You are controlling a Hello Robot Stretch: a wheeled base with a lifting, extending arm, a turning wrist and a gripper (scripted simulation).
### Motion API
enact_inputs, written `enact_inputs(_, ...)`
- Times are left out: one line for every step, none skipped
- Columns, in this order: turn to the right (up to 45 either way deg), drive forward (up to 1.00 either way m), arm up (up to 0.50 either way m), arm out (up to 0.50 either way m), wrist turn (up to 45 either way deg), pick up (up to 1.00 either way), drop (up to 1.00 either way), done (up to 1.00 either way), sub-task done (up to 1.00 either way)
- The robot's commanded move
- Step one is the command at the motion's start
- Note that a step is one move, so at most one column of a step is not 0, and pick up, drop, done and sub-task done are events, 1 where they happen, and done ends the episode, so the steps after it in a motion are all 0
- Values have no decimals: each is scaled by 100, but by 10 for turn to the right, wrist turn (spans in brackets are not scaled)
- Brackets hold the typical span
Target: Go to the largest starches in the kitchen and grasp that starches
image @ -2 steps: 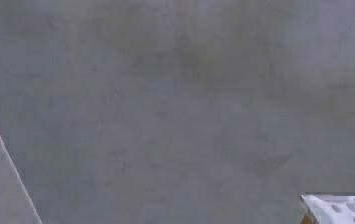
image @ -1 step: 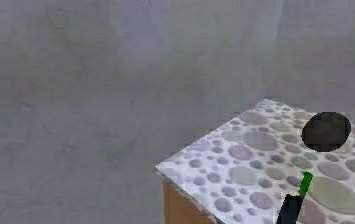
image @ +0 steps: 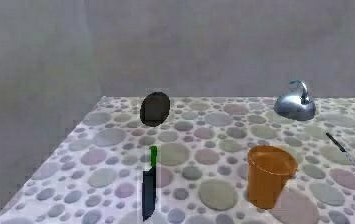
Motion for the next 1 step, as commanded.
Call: enact_inputs(390,0,0,0,0,0,0,0,0)
